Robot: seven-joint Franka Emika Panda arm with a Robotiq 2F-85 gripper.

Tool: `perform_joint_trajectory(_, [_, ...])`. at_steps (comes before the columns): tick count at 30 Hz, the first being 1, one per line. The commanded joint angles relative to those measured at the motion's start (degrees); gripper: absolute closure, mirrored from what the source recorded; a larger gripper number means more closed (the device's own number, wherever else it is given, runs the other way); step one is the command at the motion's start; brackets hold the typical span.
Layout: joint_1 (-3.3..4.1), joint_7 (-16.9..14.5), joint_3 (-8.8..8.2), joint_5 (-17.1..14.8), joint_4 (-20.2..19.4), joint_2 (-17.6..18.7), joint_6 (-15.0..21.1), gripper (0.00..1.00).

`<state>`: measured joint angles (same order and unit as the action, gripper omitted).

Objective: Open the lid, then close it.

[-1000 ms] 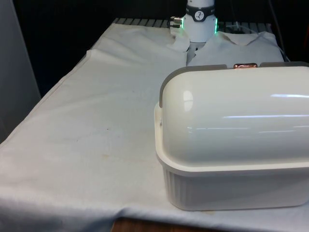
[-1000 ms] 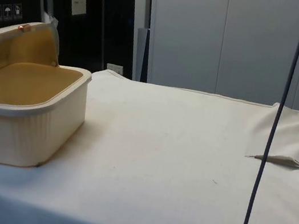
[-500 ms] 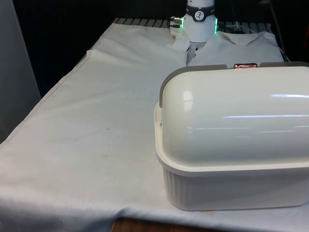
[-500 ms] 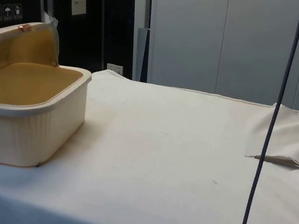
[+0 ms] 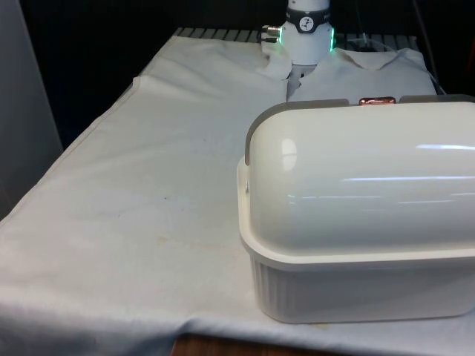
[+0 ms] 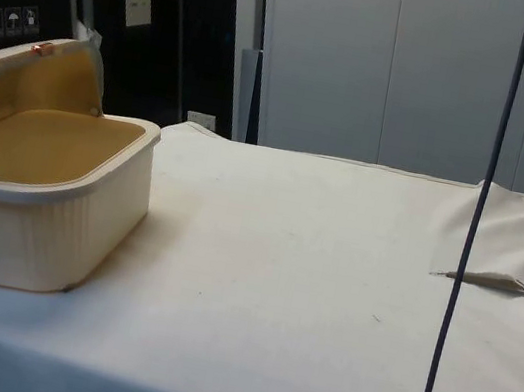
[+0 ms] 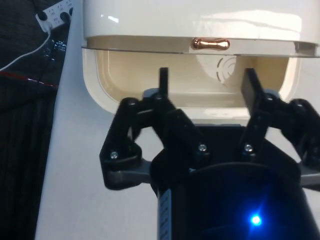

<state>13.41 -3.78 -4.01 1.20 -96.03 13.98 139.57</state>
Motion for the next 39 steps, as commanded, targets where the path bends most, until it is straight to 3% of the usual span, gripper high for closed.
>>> perform_joint_trajectory(1, [0.0, 0.1, 0.0, 0.0, 0.2, -0.1, -0.6, 0.25])
perform_joint_trajectory(5, [0.0, 0.0, 0.0, 0.0, 0.1, 0.1, 0.0, 0.04])
perform_joint_trajectory(8, [0.0, 0.1, 0.0, 0.1, 2.4, 2.2, 0.1, 0.0])
perform_joint_trajectory(22, [-0.17, -0.1, 0.0, -0.2, 8.7, 9.1, 0.7, 0.0])
perform_joint_trajectory(23, [-0.06, 0.0, -0.11, 0.0, 8.2, 8.4, 0.4, 0.0])
perform_joint_trajectory(29, [-0.46, -0.2, -0.06, -0.5, 10.9, 12.5, 1.1, 0.0])
perform_joint_trajectory(30, [-0.17, 0.1, -0.23, -0.1, 10.5, 11.9, 1.0, 0.0])
perform_joint_trajectory(31, [-0.57, -0.2, -0.06, -0.6, 11.6, 13.4, 1.1, 0.0])
perform_joint_trajectory(37, [-1.09, -0.2, -0.29, -1.1, 12.2, 14.8, 1.3, 0.0])
perform_joint_trajectory(38, [-0.8, 0.1, -0.52, -0.7, 12.3, 14.8, 1.1, 0.0])
perform_joint_trajectory(39, [-1.15, -0.2, -0.34, -1.1, 12.1, 14.9, 1.3, 0.0])
